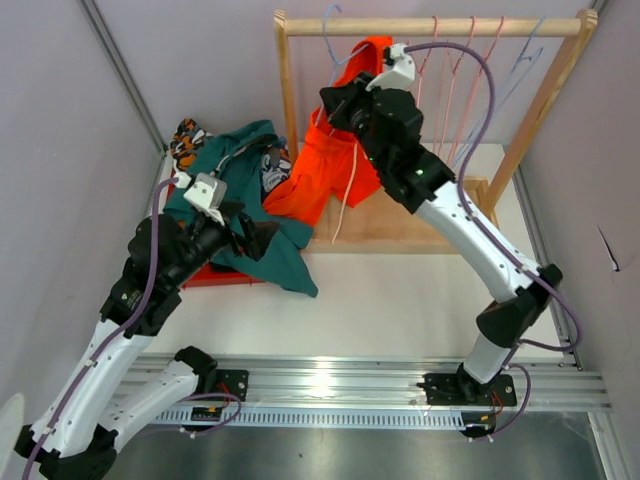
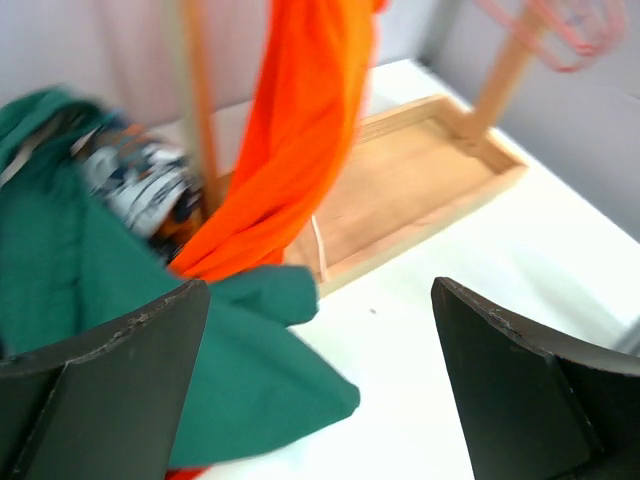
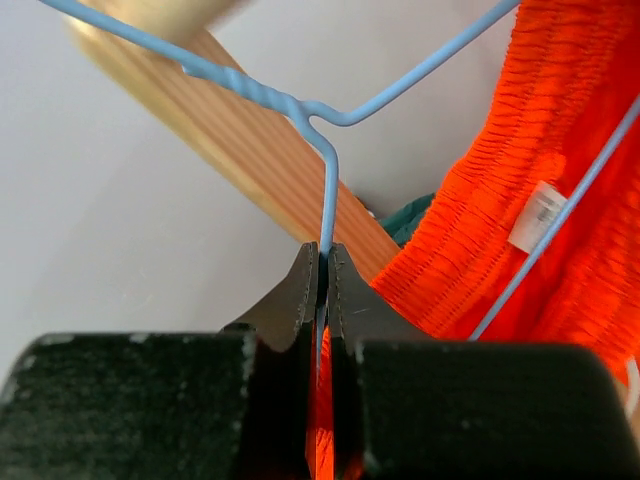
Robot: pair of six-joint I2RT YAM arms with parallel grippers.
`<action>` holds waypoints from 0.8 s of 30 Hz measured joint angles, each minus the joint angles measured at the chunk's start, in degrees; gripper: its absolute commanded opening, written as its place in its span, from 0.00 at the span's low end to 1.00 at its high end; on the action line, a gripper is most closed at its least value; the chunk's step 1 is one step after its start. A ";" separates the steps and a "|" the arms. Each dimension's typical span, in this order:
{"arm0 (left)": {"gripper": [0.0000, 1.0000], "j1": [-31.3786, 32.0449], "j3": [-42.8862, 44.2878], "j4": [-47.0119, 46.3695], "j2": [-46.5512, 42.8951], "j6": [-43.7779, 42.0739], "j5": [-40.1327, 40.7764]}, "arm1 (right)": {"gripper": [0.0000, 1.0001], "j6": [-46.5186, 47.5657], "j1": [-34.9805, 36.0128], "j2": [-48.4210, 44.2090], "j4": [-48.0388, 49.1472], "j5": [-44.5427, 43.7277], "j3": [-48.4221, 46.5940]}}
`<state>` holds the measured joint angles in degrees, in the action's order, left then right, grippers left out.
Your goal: Remove the shorts from the hanger
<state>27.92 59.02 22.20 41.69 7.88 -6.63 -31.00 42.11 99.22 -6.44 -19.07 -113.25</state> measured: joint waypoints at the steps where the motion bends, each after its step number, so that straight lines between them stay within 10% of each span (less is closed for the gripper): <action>1: 0.99 1.16 0.02 -0.96 -0.02 -0.39 -1.03 | 0.00 0.00 -0.15 -1.49 -0.70 -0.02 0.00; 24: 0.94 17.38 0.42 -22.21 11.28 -3.32 -9.35 | 0.00 -5.38 -3.08 -13.66 -16.11 -0.90 -2.71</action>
<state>45.30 59.44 -0.01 52.97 4.56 -15.99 -36.38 39.03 85.56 -22.55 -19.97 -115.96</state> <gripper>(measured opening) 0.978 0.031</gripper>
